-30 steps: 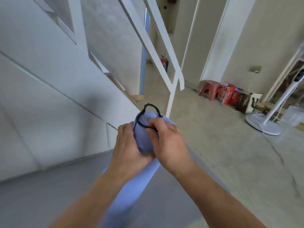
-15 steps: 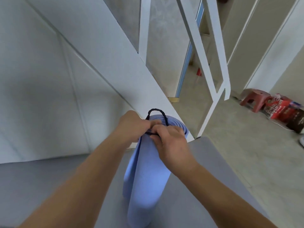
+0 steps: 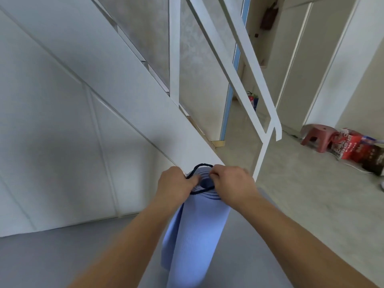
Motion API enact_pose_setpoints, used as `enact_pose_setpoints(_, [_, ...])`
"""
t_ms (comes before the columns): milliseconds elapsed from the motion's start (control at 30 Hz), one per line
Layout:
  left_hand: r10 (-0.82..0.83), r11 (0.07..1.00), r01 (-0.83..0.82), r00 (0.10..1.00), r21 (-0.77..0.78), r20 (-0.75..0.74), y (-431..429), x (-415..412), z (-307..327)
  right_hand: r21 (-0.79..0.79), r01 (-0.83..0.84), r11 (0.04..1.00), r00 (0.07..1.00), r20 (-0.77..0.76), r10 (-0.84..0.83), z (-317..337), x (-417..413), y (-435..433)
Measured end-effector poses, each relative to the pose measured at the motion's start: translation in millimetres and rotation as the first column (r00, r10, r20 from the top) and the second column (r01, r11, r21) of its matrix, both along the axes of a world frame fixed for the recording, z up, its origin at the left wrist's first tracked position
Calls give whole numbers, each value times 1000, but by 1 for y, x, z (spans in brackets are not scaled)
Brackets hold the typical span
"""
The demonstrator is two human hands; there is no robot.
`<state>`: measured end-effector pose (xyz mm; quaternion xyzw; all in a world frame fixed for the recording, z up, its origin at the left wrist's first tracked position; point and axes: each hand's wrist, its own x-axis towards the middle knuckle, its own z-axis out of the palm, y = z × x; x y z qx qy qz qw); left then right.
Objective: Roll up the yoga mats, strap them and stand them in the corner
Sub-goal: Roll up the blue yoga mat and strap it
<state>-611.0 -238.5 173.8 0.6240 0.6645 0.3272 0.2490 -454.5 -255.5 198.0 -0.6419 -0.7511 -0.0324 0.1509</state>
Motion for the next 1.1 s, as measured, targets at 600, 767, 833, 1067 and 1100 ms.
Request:
enact_pose_setpoints(600, [-277,943,315,923,109,-267,-46,8,-8,-341,-2,940,999,-49,-16,24,-46,54])
enact_pose_setpoints(767, [-223,975,217,939,-54,-263,-48,-5,-4,-519,87,850,996,70,-59,7,-20,53])
enact_pose_setpoints(833, [-166,986,152,949,-73,-266,-44,-12,-2,-556,115,823,993,82,-84,19,-11,52])
enact_pose_setpoints(1067, [62,990,-71,995,-119,-83,-12,-51,5,-687,14,726,978,-140,-152,46,6,-16])
enact_pose_setpoints(1100, [73,990,-79,996,-113,-60,-9,-54,5,-686,-14,727,974,-175,-145,37,4,-30])
